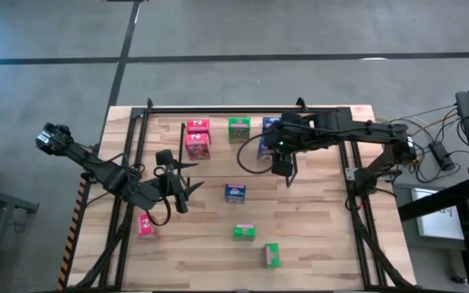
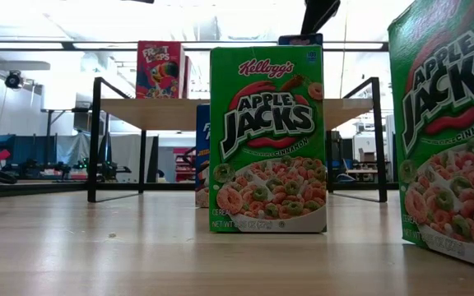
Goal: Stack cereal on shelf
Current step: Put the right blue cereal box on the shelf, aligned with the other blue cereal box
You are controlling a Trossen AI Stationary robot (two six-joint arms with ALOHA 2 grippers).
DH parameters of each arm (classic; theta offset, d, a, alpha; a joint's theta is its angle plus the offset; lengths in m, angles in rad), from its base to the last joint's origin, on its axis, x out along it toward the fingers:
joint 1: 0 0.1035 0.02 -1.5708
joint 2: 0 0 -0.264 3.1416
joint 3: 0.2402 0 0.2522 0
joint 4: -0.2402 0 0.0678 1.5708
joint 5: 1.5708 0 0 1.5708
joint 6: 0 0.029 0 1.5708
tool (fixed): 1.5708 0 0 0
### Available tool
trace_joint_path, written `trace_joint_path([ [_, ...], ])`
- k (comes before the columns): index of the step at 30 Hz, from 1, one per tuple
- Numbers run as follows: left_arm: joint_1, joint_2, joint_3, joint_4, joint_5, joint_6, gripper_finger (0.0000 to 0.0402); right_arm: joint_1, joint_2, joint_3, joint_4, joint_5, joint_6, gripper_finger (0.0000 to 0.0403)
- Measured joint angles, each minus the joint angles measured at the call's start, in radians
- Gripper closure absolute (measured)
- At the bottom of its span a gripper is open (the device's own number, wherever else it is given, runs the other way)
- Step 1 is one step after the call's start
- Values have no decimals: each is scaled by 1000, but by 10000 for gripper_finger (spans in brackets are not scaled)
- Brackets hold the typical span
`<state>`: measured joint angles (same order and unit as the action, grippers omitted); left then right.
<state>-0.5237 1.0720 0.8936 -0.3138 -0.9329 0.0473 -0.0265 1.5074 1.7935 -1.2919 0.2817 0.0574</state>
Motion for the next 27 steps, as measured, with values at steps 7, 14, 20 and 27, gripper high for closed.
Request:
trace_joint_path([
  [7,0,0,0,0,0,0,146,2,-14,0,21,5,2,173],
  [14,0,0,0,2,0,4,146,2,-33,0,104,7,-17,194],
  [20,0,0,0,18,0,19,146,2,-24,0,251,7,-56,256],
  [27,0,0,0,19,0,22,146,0,25,0,346,7,-77,347],
])
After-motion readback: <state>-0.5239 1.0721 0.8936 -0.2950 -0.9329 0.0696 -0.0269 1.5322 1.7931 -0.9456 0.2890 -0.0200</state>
